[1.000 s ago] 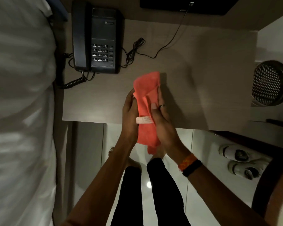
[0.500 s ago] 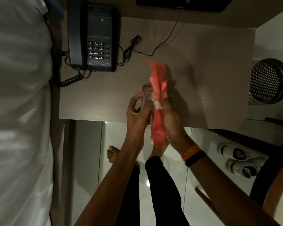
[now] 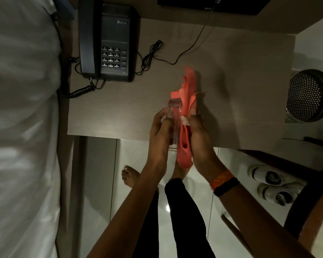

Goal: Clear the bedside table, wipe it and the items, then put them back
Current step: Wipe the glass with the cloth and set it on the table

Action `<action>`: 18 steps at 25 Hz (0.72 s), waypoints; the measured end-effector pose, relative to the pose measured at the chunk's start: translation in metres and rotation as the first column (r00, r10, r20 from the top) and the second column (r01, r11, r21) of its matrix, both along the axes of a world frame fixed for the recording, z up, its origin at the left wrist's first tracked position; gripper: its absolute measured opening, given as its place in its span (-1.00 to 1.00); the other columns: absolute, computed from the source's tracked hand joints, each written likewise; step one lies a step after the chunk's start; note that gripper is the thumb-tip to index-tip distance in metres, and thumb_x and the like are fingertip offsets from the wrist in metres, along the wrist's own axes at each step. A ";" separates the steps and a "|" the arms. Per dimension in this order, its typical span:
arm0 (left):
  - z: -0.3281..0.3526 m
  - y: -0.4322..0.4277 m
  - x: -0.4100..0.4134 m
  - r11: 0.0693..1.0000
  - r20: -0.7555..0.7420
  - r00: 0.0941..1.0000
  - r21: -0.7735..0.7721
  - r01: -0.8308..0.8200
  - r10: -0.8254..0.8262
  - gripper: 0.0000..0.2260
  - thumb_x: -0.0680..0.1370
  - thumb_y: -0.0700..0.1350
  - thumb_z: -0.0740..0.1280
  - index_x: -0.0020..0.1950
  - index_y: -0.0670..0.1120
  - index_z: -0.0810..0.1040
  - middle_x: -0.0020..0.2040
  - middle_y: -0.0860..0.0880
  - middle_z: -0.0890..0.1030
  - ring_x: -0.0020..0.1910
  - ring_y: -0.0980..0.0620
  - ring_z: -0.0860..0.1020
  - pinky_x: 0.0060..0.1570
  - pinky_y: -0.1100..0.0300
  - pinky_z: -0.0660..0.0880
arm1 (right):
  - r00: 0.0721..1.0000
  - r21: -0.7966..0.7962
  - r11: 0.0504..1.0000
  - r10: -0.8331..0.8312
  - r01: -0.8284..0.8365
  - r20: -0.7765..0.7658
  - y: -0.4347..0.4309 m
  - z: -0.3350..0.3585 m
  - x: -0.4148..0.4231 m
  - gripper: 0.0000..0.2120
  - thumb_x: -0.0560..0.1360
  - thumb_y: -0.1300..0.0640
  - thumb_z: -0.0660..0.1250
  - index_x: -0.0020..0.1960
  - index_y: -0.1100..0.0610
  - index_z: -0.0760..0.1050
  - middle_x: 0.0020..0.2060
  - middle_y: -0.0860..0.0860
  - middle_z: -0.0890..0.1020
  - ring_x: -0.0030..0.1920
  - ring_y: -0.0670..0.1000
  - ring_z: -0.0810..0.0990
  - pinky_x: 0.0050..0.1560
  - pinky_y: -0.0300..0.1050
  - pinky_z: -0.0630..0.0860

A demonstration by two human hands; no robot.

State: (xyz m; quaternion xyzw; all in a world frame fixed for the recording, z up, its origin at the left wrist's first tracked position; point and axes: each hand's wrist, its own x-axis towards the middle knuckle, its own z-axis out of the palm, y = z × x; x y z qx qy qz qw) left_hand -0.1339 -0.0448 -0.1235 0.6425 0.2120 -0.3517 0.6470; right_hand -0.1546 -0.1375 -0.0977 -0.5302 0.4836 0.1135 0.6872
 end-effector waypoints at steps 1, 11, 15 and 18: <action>0.001 -0.001 0.007 1.000 0.004 1.000 0.017 -0.014 0.014 -0.69 0.66 0.04 0.23 0.37 -0.01 0.46 0.08 0.05 0.65 -0.13 0.22 0.69 -0.17 0.30 0.63 | 0.999 -0.021 0.999 0.037 -0.037 -0.040 0.007 0.003 -0.005 -0.66 0.63 -0.27 0.10 0.15 -0.12 0.53 -0.04 -0.07 0.71 0.00 0.02 0.71 0.11 0.05 0.64; -0.003 0.000 -0.007 0.999 -0.043 0.999 -0.022 0.028 -0.029 -0.62 0.63 0.17 0.23 0.38 0.03 0.51 0.21 -0.02 0.66 0.10 0.06 0.67 0.16 0.03 0.61 | 0.999 0.097 0.995 -0.027 0.024 0.024 -0.002 0.007 -0.006 -0.64 0.64 -0.12 0.15 0.32 0.04 0.48 0.06 0.02 0.68 -0.04 -0.01 0.72 -0.09 -0.02 0.69; -0.009 -0.001 0.012 0.998 0.086 0.996 0.055 -0.027 0.022 -0.54 0.61 0.14 0.27 0.47 0.01 0.40 0.15 0.01 0.66 0.07 0.00 0.69 0.03 0.11 0.64 | 0.986 -0.039 0.989 0.138 -0.142 -0.092 0.020 0.006 -0.024 -0.40 0.57 -0.33 0.14 0.49 -0.04 0.32 0.34 0.08 0.54 0.27 0.16 0.59 0.36 0.26 0.48; -0.002 0.001 -0.004 0.996 -0.002 0.996 0.019 0.092 -0.092 -0.33 0.40 0.22 0.44 0.45 0.03 0.41 0.22 -0.09 0.65 0.09 -0.05 0.70 0.07 0.01 0.67 | 0.999 0.018 1.000 -0.009 0.009 0.031 -0.006 0.001 -0.006 -0.71 0.68 -0.03 0.12 0.26 0.08 0.50 0.04 0.10 0.67 -0.02 0.05 0.71 0.02 -0.03 0.66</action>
